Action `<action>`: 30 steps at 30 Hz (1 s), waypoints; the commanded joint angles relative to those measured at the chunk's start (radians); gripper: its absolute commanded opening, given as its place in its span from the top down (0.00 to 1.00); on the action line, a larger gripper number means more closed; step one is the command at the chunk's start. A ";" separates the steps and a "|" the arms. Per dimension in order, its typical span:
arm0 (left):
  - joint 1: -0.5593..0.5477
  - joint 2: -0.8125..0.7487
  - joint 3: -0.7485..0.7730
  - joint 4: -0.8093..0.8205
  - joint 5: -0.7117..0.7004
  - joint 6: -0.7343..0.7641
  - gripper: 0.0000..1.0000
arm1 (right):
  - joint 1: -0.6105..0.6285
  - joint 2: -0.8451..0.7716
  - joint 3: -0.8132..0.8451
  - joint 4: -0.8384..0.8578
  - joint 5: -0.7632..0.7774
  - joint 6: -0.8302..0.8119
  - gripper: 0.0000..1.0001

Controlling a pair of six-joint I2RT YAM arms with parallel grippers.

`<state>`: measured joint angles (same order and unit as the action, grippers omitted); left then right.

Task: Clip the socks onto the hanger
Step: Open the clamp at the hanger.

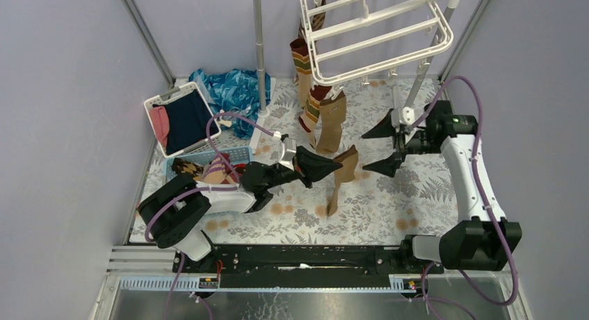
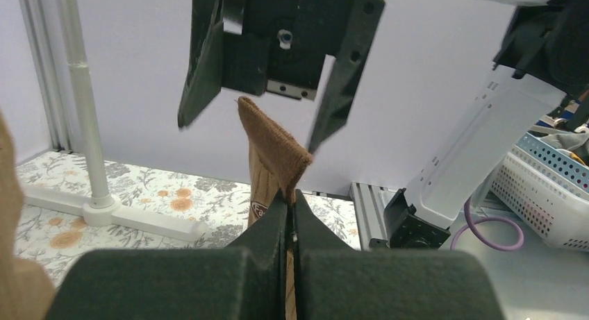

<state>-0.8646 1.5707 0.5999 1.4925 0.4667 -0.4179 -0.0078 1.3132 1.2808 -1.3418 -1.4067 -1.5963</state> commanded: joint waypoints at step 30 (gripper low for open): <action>0.046 -0.020 0.000 0.074 0.035 -0.083 1.00 | -0.104 -0.103 0.079 1.202 0.208 1.100 0.01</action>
<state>-0.8280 1.5433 0.5774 1.5078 0.4911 -0.4866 -0.1181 1.2289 1.3693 -0.3420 -1.2381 -0.6445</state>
